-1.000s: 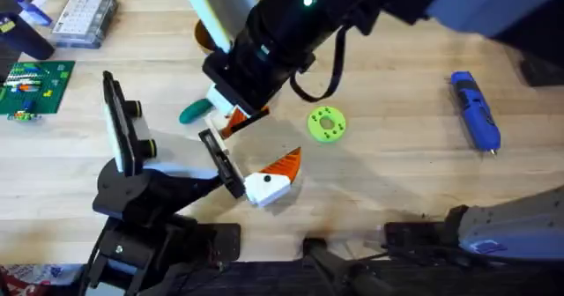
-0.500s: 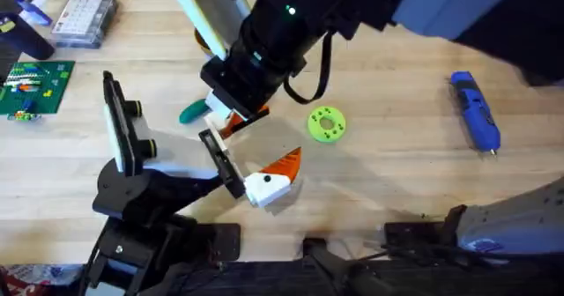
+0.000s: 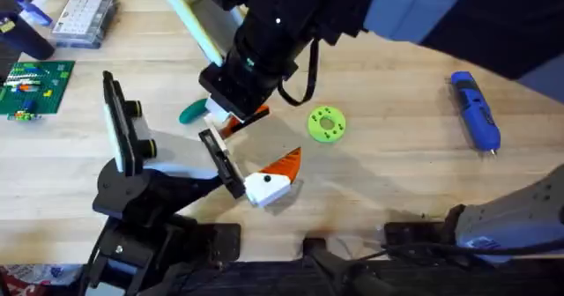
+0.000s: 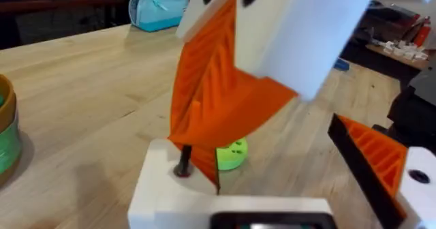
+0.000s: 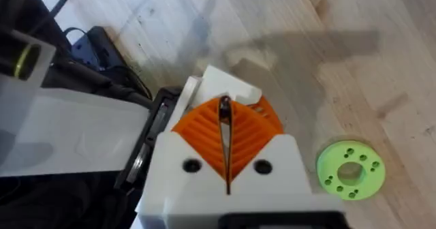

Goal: Pick up the gripper from the table and insert it into the empty holder that is missing its gripper. Then pick up a screw, insert it into the mounting hole, and use the screwdriver to tighten it. Finally, clean up the table by picking up the vegetable and placing it into the bucket.

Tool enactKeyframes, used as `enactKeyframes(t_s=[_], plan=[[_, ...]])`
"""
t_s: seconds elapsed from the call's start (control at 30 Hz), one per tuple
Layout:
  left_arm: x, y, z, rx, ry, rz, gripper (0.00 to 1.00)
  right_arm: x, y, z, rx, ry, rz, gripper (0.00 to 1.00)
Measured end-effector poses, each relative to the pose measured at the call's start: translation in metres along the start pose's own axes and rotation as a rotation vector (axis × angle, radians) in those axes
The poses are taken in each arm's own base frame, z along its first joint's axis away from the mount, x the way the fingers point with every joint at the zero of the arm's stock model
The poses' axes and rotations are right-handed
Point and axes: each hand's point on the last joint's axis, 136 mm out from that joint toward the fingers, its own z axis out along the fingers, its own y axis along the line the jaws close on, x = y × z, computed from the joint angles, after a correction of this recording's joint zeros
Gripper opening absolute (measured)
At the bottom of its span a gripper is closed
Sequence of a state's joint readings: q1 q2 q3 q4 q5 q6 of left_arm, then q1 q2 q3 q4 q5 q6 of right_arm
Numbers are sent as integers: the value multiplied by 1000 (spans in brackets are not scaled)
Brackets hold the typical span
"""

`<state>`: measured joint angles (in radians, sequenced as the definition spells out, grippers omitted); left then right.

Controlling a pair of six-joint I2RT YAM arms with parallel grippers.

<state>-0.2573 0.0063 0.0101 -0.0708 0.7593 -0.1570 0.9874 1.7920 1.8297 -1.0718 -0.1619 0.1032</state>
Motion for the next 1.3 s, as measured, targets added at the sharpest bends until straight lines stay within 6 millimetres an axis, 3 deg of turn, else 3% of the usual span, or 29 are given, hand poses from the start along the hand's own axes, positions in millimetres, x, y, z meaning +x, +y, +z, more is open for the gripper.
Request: enactKeyframes(t_s=[1.3], plan=[[0, 0, 0, -2, 0, -12, 992, 5, 1, 15, -29, 45, -23, 9]])
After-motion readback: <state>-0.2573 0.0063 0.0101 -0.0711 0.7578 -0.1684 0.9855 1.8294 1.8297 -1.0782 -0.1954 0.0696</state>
